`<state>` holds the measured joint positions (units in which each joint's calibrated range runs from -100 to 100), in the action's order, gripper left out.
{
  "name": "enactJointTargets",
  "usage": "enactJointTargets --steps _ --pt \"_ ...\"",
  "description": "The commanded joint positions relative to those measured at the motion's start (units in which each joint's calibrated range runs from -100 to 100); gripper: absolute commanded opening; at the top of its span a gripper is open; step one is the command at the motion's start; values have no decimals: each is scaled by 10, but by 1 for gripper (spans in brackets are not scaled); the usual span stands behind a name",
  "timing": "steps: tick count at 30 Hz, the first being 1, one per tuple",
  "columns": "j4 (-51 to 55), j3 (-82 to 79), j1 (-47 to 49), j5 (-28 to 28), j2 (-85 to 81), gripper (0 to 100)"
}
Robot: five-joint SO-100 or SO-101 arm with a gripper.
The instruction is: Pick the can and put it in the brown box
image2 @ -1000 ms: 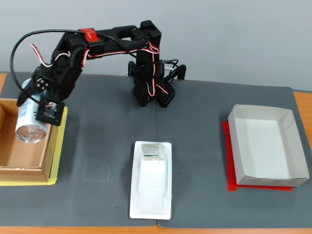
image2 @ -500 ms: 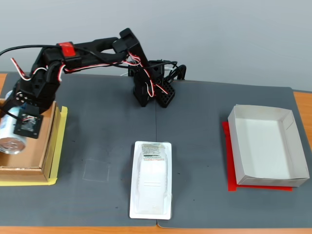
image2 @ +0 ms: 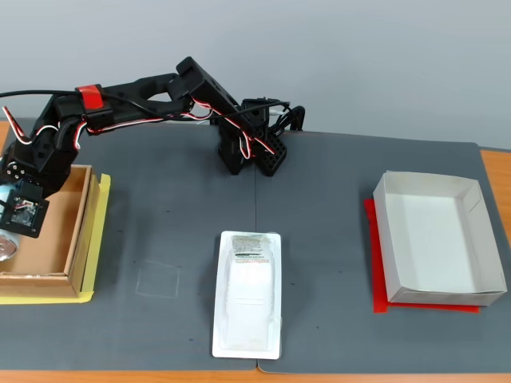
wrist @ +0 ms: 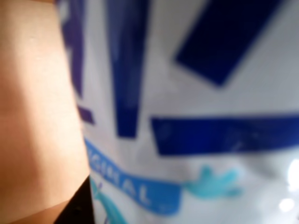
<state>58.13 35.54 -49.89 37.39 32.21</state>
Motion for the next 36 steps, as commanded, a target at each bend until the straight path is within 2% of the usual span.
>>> enactJointTargets --steps 1,10,17,27,30,36 --pt "-6 30 1 2 1 12" --pt "-5 25 2 0 13 13" --pt "1 24 -2 -2 14 31" --pt "2 1 0 -2 -4 32" --pt "2 -34 0 -2 -32 27" --pt "1 -97 7 -3 -100 8"
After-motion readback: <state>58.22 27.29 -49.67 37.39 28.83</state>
